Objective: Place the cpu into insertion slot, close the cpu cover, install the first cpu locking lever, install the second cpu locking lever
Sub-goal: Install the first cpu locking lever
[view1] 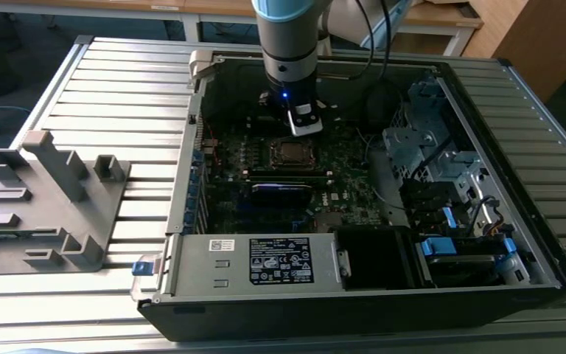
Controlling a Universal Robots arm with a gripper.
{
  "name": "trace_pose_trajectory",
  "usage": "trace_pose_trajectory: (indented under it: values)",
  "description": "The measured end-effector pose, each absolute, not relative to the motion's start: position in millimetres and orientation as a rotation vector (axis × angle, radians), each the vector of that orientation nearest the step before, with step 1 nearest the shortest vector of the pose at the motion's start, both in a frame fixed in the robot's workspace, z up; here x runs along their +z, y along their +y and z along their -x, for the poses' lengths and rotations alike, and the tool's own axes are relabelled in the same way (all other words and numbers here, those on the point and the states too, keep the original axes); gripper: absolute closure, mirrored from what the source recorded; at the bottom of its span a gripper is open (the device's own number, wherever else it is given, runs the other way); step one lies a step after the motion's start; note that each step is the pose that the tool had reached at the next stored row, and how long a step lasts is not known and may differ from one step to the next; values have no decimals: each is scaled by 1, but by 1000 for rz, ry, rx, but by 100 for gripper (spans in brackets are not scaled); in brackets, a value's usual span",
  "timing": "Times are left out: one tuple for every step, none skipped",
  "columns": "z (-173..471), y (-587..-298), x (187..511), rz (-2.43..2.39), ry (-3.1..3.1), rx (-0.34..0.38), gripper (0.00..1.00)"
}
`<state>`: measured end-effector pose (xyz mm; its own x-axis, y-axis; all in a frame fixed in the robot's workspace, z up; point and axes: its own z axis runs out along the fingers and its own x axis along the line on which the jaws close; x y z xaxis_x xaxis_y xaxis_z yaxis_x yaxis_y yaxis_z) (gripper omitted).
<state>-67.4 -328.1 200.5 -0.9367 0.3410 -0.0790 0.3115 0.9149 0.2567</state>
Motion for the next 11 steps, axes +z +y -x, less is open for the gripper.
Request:
trace_pose_trajectory:
  values:
    - [67,-328,200,-506,2954,366,90]
    - [66,-328,200,-507,2954,366,90]
    - [65,-328,200,-509,2953,366,90]
    - [65,-328,199,-511,2953,365,90]
    - [65,-328,199,-511,2953,365,90]
    - [65,-328,199,-511,2953,365,90]
    - [65,-328,199,-511,2953,365,90]
    - [65,-328,199,-512,2953,365,90]
    - [65,-328,199,-512,2953,365,90]
    - [65,-328,199,-512,2953,365,90]
    - [65,-328,199,-512,2953,365,90]
